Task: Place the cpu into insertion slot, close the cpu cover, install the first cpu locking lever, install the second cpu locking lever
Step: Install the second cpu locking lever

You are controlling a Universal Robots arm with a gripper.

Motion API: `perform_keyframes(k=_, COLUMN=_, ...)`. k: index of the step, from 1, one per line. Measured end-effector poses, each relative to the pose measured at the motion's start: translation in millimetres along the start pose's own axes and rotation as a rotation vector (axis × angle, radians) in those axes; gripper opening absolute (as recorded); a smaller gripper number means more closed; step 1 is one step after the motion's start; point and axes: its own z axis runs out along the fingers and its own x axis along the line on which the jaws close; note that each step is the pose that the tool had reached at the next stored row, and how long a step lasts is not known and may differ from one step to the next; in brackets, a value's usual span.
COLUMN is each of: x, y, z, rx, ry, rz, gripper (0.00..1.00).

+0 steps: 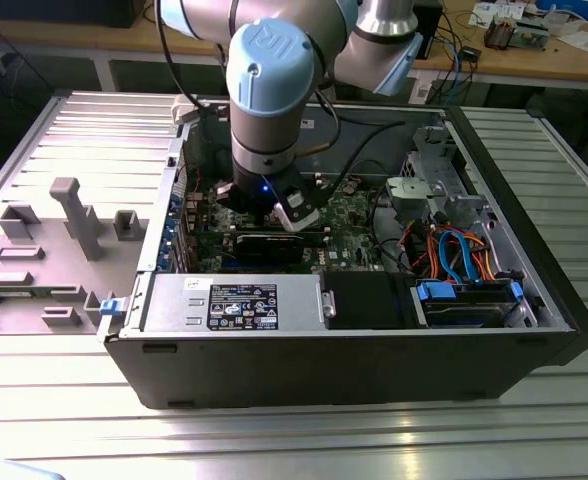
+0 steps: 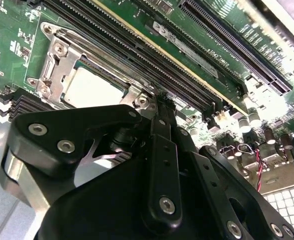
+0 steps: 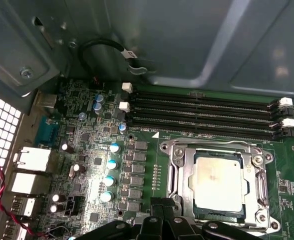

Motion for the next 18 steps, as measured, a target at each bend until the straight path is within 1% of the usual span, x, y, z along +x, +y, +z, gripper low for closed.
perform_keyframes(k=3, x=0.1, y=-0.6, z=1.7, rx=-0.0041, ry=-0.0004, rz=0.000, gripper=0.11)
perform_keyframes(k=6, x=0.0, y=-0.6, z=1.4, rx=-0.0041, ry=-0.0006, rz=0.000, gripper=0.11)
perform_keyframes(k=8, x=0.0, y=0.3, z=-1.7, rx=-0.0039, ry=-0.0005, rz=0.000, gripper=0.11)
perform_keyframes(k=10, x=0.0, y=2.0, z=-6.8, rx=-0.0040, ry=-0.0004, rz=0.000, gripper=0.11)
perform_keyframes(k=11, x=0.1, y=3.1, z=-10.4, rx=-0.0039, ry=-0.0004, rz=0.000, gripper=0.11)
perform_keyframes(k=13, x=0.1, y=6.4, z=-20.7, rx=-0.0039, ry=-0.0004, rz=0.000, gripper=0.11)
perform_keyframes(k=16, x=0.1, y=6.6, z=-21.0, rx=-0.0042, ry=-0.0006, rz=0.000, gripper=0.11)
perform_keyframes(k=18, x=0.1, y=6.9, z=-22.3, rx=-0.0039, ry=-0.0004, rz=0.000, gripper=0.11)
